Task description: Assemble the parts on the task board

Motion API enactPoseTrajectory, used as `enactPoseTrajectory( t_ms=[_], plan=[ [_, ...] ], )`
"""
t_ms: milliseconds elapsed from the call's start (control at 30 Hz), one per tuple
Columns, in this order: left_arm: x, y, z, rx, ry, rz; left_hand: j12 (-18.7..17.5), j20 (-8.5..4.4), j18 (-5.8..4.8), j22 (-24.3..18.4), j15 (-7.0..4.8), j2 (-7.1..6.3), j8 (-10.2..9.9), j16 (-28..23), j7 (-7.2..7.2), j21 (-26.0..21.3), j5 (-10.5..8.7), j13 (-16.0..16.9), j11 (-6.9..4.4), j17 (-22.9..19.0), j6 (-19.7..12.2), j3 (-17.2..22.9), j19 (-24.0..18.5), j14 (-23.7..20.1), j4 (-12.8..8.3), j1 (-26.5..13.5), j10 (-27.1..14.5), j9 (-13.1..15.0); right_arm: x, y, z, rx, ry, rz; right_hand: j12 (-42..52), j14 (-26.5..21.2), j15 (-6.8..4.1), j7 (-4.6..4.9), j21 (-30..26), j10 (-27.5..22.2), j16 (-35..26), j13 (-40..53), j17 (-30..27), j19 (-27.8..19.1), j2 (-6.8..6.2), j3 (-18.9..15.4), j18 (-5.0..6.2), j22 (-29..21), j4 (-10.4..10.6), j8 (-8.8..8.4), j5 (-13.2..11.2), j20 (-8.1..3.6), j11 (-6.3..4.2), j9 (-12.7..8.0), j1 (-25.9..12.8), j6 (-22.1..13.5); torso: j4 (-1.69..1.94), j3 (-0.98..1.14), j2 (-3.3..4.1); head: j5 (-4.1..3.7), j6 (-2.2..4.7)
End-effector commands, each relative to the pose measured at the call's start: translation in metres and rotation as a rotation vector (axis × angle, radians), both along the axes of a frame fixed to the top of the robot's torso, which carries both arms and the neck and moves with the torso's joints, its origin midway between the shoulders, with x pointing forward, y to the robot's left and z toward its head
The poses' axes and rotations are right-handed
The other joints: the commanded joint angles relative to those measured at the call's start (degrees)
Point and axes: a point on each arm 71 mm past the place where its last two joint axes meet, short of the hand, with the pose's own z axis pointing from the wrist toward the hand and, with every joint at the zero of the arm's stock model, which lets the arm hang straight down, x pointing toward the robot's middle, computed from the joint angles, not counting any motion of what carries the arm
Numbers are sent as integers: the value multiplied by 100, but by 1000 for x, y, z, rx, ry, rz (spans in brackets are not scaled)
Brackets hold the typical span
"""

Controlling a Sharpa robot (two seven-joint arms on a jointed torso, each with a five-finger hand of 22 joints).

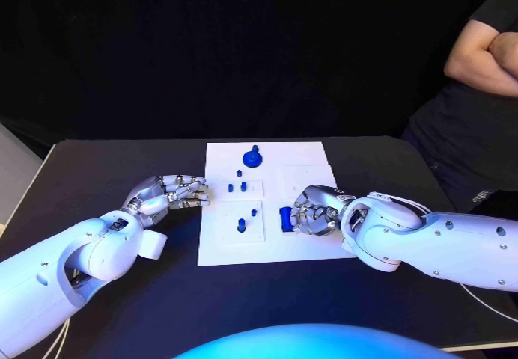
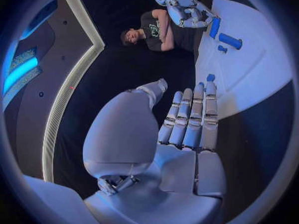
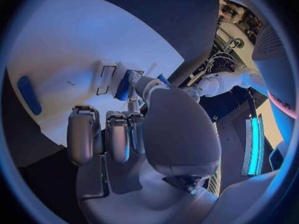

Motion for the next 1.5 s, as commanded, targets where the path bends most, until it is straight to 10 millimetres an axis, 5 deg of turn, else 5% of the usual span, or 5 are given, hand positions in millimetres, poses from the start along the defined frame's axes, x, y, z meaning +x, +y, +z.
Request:
enactPoseTrajectory(
  t_ms=[33, 367, 700, 1133, 1500],
  plan=[
    [-1, -2, 1, -9, -6, -18, 18, 5, 70, -5, -3, 43, 26, -38, 138, -18, -19, 8, -7, 8, -38, -18, 32, -28, 4, -3, -50, -10, 0, 1, -1, -10, 7, 12, 25, 596, -27, 43, -2, 597, 36, 1506, 1509, 429, -26, 70, -49, 992, -28, -19, 32, -24, -1, -42, -46, -76, -1, -4, -3, -7, -4],
    [-1, -2, 1, -9, -5, -18, 18, 5, 70, -5, -3, 43, 26, -38, 138, -18, -19, 8, -7, 8, -38, -18, 32, -28, 4, -3, -50, -10, -4, 0, -1, 33, 37, 32, 25, 596, 78, 184, -28, 597, 36, 1506, 1509, 424, 100, 110, -49, 990, -117, -197, 39, 52, 124, -191, -227, -305, 0, -1, -2, -3, 4],
    [-1, -2, 1, -8, -6, -16, 18, 5, 70, -5, -3, 43, 26, -38, 138, -18, -19, 8, -7, 8, -38, -18, 32, -28, 4, -3, -50, -10, -8, -21, 10, 186, 34, -93, 25, 596, 178, 303, -69, 597, 36, 1506, 1509, 424, -277, -735, -42, 983, 312, -374, 145, 141, 233, -389, -951, -505, -9, 3, -5, -11, 12],
    [0, -5, 1, -13, -8, -20, 18, 5, 70, -5, -3, 43, 26, -38, 138, -18, -19, 8, -7, 8, -38, -18, 32, -28, 4, -3, -50, -10, 7, -74, 28, 139, 67, -127, 25, 596, 161, 261, 142, 597, 36, 1506, 1509, 467, 176, -1187, -79, 1095, 521, -423, 262, 158, 203, -539, -511, -356, -14, -2, -5, -64, -3],
    [-1, -8, 2, -19, -16, -25, 35, 6, 71, -28, -3, 49, 42, -38, 138, -17, -18, 8, -7, 14, -46, -26, 36, -30, 13, 4, -61, -20, 9, -109, 21, -120, 128, -238, 25, 596, 149, 257, 142, 597, 36, 1506, 1509, 469, 72, -1246, -80, 1100, 616, -447, 251, 139, 196, -594, -609, -291, 2, -6, -5, -164, 14]
  ],
)
